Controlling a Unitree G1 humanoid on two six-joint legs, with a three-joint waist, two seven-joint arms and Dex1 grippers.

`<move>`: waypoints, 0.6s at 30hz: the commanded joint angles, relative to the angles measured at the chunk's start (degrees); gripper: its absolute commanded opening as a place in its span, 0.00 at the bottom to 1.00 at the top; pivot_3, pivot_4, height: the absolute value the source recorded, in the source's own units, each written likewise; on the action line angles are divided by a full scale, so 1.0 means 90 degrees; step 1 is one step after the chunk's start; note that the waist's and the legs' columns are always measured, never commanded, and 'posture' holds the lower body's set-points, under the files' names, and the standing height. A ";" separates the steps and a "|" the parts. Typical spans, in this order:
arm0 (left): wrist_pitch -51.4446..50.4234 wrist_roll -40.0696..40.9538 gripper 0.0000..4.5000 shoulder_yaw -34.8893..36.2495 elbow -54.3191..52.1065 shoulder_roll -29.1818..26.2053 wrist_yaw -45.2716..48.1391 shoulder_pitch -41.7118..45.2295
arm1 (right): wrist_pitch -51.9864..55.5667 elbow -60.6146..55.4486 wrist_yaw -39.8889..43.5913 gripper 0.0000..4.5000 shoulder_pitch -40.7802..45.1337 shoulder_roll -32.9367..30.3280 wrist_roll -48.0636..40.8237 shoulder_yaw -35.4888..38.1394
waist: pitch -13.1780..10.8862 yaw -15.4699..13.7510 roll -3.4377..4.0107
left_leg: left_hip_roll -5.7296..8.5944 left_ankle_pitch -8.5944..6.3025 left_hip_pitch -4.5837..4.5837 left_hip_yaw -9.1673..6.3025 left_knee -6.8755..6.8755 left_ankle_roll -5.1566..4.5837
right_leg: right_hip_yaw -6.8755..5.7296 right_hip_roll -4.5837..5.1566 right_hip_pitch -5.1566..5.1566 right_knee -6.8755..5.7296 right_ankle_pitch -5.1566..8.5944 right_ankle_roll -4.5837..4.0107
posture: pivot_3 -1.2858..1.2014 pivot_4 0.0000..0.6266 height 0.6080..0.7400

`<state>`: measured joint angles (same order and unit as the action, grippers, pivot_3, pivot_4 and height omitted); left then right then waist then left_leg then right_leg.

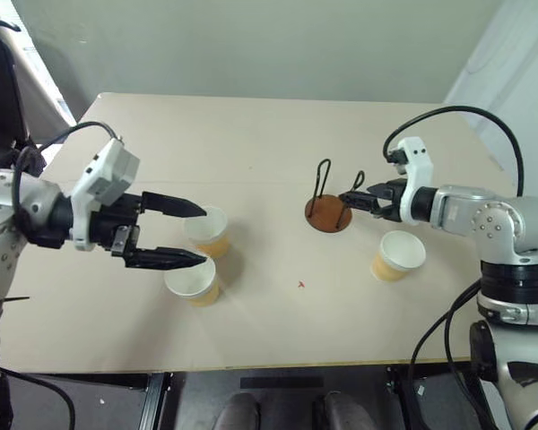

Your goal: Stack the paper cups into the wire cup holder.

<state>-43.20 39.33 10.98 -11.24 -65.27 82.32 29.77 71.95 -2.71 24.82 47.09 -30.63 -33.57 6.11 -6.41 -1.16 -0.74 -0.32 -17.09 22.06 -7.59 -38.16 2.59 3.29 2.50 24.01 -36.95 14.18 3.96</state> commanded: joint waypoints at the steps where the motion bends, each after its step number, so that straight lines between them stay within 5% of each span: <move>1: -0.0010 0.0134 1.00 0.0277 -0.0193 -0.0124 -0.0111 -0.0050 | -0.0285 0.0029 -0.0066 0.96 0.0204 0.0203 0.0108 -0.0015 | 0.0000 -0.0003 0.0000 | 0.0000 0.0000 -0.0001 0.0000 0.0000 0.0000 | 0.0000 0.0000 0.0000 0.0000 0.0000 0.0000 | 0.52 0.24 1.00; 5: 0.0013 0.0172 1.00 0.0288 -0.0221 -0.0154 -0.0211 -0.0060 | -0.0438 0.0196 -0.0061 0.72 0.0263 0.0382 0.0228 -0.0078 | 0.0000 -0.0011 0.0000 | 0.0001 0.0000 -0.0002 0.0000 -0.0001 0.0002 | -0.0001 0.0000 0.0000 0.0000 -0.0001 -0.0002 | 0.52 0.24 1.00; 13: 0.0076 0.0193 1.00 0.0277 -0.0185 -0.0276 -0.0304 -0.0036 | -0.0547 0.0305 0.0028 0.06 0.0273 0.0501 0.0334 -0.0099 | 0.0000 -0.0026 0.0000 | 0.0001 -0.0001 -0.0001 -0.0001 0.0000 0.0006 | -0.0001 0.0000 0.0000 -0.0002 -0.0002 -0.0003 | 0.52 0.24 1.00; 18: 0.0149 0.0157 1.00 0.0191 -0.0092 -0.0303 -0.0291 0.0054 | -0.0247 -0.0482 0.0784 0.01 0.0066 0.0222 -0.0252 -0.0165 | -0.0001 -0.0030 0.0002 | 0.0001 -0.0002 -0.0001 0.0000 0.0002 0.0009 | -0.0001 -0.0001 0.0000 -0.0003 -0.0002 -0.0004 | 0.52 0.24 1.00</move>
<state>-42.80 40.71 11.29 -11.42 -66.71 79.64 29.01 68.27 -0.67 27.04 47.84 -26.87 -31.38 4.46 -6.43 -1.43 -0.73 -0.31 -17.11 22.05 -7.59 -38.14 2.68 3.28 2.49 24.01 -36.98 14.17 3.92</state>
